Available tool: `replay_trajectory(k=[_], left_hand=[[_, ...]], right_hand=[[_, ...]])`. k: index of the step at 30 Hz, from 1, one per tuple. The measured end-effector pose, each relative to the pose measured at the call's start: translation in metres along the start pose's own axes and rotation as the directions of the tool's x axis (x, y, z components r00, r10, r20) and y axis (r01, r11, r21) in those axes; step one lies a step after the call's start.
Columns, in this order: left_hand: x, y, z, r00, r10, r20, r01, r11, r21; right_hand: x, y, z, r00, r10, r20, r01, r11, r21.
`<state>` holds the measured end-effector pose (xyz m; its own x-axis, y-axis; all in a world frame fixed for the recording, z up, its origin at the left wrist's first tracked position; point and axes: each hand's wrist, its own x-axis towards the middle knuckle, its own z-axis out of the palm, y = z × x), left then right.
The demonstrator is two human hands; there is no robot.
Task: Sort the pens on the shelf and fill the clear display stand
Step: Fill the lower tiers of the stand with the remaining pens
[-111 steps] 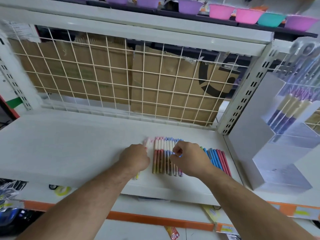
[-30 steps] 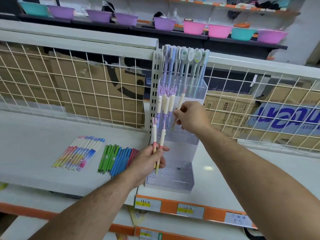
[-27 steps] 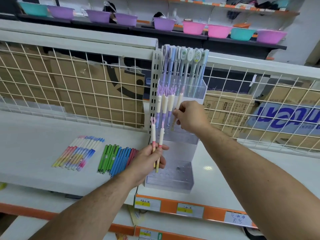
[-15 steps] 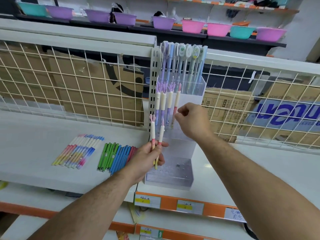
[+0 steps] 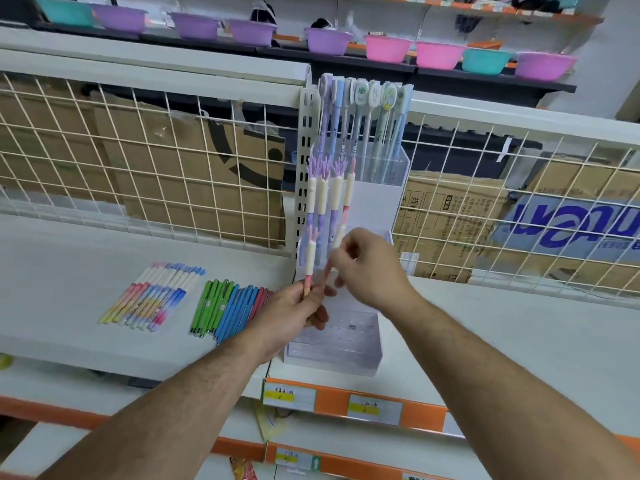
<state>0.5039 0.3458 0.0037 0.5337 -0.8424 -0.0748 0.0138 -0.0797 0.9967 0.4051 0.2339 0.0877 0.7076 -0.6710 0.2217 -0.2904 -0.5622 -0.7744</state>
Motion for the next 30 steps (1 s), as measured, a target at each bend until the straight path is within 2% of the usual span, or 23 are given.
replay_trajectory(k=[4,7,13,22,30], left_hand=[[-0.001,0.001,0.000,1.000,-0.006,-0.013,0.006,1.000,0.015],[-0.001,0.001,0.000,1.000,-0.010,-0.012,0.010,0.999,0.044],[-0.001,0.002,0.000,1.000,-0.005,-0.016,0.006,0.998,0.064],[-0.002,0.001,0.000,1.000,-0.005,-0.018,0.006,0.998,0.055],[0.000,0.001,0.000,1.000,0.002,-0.019,-0.001,0.998,0.070]], right_hand=[[0.015,-0.023,-0.031,0.980,0.006,-0.197,0.047,0.963,0.264],[0.024,-0.032,-0.044,0.954,0.009,-0.300,0.090,0.944,0.316],[0.036,-0.027,-0.035,0.965,0.002,-0.261,0.056,0.975,0.214],[0.043,-0.011,-0.018,0.987,-0.065,-0.147,0.059,0.997,-0.043],[0.044,-0.007,-0.015,0.980,-0.080,-0.181,0.068,0.995,-0.071]])
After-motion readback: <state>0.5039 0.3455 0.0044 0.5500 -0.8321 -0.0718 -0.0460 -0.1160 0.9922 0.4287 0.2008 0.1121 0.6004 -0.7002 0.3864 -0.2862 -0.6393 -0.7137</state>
